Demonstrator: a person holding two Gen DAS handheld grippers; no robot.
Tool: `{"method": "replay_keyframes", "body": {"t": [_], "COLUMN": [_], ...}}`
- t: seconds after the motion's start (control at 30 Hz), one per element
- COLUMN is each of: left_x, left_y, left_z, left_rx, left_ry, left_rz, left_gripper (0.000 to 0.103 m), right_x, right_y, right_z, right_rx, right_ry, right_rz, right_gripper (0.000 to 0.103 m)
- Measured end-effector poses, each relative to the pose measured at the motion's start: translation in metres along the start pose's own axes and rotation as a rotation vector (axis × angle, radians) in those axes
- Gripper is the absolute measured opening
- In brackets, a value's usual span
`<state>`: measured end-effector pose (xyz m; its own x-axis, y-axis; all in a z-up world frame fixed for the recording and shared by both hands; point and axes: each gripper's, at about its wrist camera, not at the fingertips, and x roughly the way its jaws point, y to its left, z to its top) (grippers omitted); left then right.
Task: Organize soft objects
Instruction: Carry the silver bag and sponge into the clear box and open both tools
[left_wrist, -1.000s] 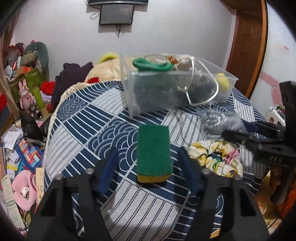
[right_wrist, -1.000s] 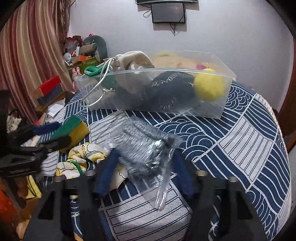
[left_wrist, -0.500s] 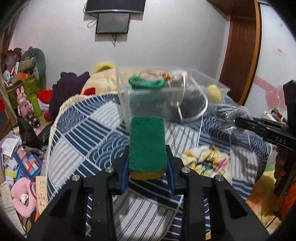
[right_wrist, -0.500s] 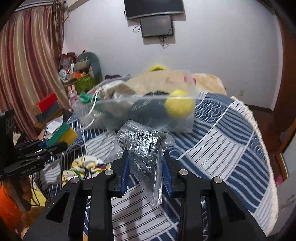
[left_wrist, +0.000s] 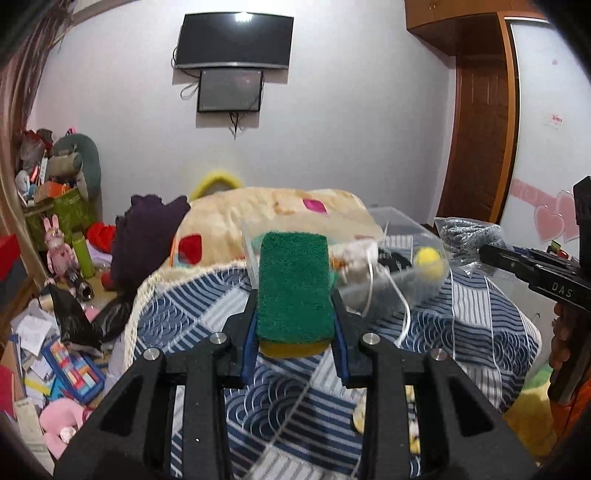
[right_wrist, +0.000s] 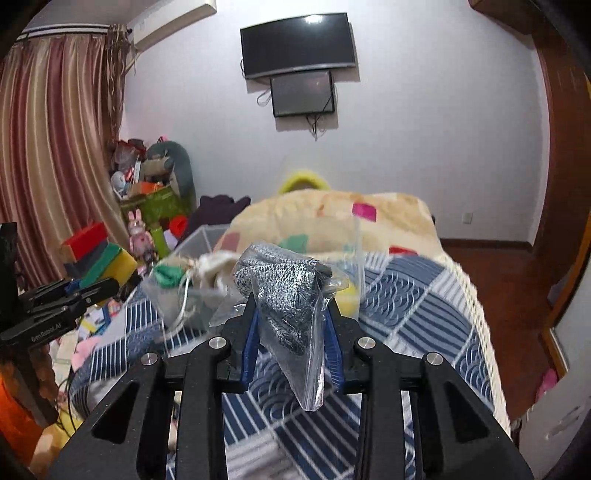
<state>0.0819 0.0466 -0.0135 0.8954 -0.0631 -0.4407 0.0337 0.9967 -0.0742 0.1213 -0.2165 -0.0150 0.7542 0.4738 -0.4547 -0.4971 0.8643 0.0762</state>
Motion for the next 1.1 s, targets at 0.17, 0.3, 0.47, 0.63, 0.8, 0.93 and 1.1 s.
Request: {"method": "replay_keyframes", "body": {"t": [0.17, 0.3, 0.47, 0.63, 0.8, 0.93, 1.1], "left_x": [0.008, 0.023, 0.046, 0.069, 0.085, 0.092, 0.101], "left_y": [-0.004, -0.004, 0.001, 0.002, 0.0, -0.002, -0.004], "left_z": [0.016, 0.023, 0.024, 0.025, 0.025, 0.022, 0.017], "left_rx": [-0.006, -0.003, -0.001, 0.006, 0.022, 0.035, 0.036], "left_ry": [-0.039, -0.027, 0.023, 0.082, 0.112, 0.123, 0.157], "left_rz": [-0.003, 0.003, 0.013, 0.017, 0.024, 0.025, 0.022], "left_gripper": [0.033, 0.033, 0.033, 0.033, 0.033, 0.033, 0.033], "right_x": [0.011, 0.024, 0.045, 0.069, 0.085, 0.089, 0.082], "right_y": [0.005, 0.009, 0.015, 0.016, 0.017, 0.015, 0.012], "right_z": [0.016, 0.024, 0.03, 0.025, 0.017, 0.017, 0.015], "right_rx": [-0.003, -0.019, -0.043, -0.034, -0.035, -0.034, -0.033], "right_ry": [-0.026, -0.022, 0.012, 0.073, 0.123, 0.146, 0.162], "right_rz": [0.004, 0.01, 0.008, 0.02, 0.019, 0.011, 0.008], "right_gripper": [0.029, 0.029, 0.029, 0.029, 0.029, 0.031, 0.055]}}
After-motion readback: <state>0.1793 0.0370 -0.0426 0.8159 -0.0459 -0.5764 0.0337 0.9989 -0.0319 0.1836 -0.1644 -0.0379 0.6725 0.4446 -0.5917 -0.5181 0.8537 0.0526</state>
